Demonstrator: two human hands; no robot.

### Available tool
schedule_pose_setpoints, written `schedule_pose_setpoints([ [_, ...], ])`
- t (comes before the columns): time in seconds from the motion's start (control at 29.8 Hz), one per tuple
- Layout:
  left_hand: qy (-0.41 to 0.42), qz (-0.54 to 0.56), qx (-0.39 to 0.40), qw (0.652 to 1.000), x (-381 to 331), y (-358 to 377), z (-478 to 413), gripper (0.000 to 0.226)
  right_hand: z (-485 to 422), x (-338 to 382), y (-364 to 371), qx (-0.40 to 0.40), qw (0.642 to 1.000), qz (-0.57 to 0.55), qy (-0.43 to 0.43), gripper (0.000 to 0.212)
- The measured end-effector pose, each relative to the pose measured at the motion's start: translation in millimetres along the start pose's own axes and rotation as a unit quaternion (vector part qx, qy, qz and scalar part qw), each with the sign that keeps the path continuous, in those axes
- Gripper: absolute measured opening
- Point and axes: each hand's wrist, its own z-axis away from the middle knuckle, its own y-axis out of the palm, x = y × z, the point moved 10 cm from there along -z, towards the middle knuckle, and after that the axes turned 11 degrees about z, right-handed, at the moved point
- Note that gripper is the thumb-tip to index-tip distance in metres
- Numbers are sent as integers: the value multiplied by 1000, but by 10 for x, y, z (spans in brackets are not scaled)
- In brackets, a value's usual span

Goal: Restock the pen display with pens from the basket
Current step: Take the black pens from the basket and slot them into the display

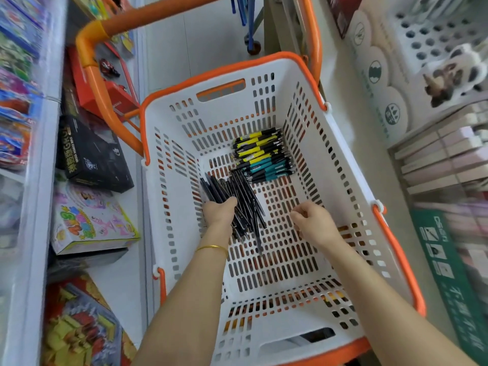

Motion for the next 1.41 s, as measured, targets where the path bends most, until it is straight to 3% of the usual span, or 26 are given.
schedule_pose_setpoints([
  [0.1,36,68,58,995,-236,115,387,29,123,29,59,36,984,-162,65,26],
  [0.13,56,95,76,991,-347,161,548,36,190,52,99,55,968,-225,93,33],
  [0.2,118,137,115,977,-614,248,889,28,369,159,204,103,927,-333,137,47],
  [0.24,149,145,132,969,-736,281,1069,23,458,244,251,126,893,-406,147,52],
  [0.34,231,160,182,942,-1015,384,1596,28,626,530,181,143,744,-639,132,58],
  [0.4,269,155,205,928,-1098,450,1920,33,715,650,-22,122,685,-710,105,52],
  [0.5,325,149,215,909,-1185,506,2309,43,796,799,-354,106,659,-744,25,41],
  [0.67,363,143,246,887,-1278,634,2748,45,918,818,-759,76,612,-786,-43,43],
  [0.87,380,164,263,871,-1321,712,3026,43,1153,750,-1037,53,604,-792,-71,46],
  [1.01,401,163,281,856,-1379,759,3204,49,1234,766,-1195,50,581,-806,-103,32],
  [1.18,456,137,283,833,-1474,762,3411,51,1298,768,-1317,55,559,-817,-129,33],
  [1.41,515,94,276,806,-1504,788,3596,50,1358,729,-1428,35,559,-814,-155,29],
])
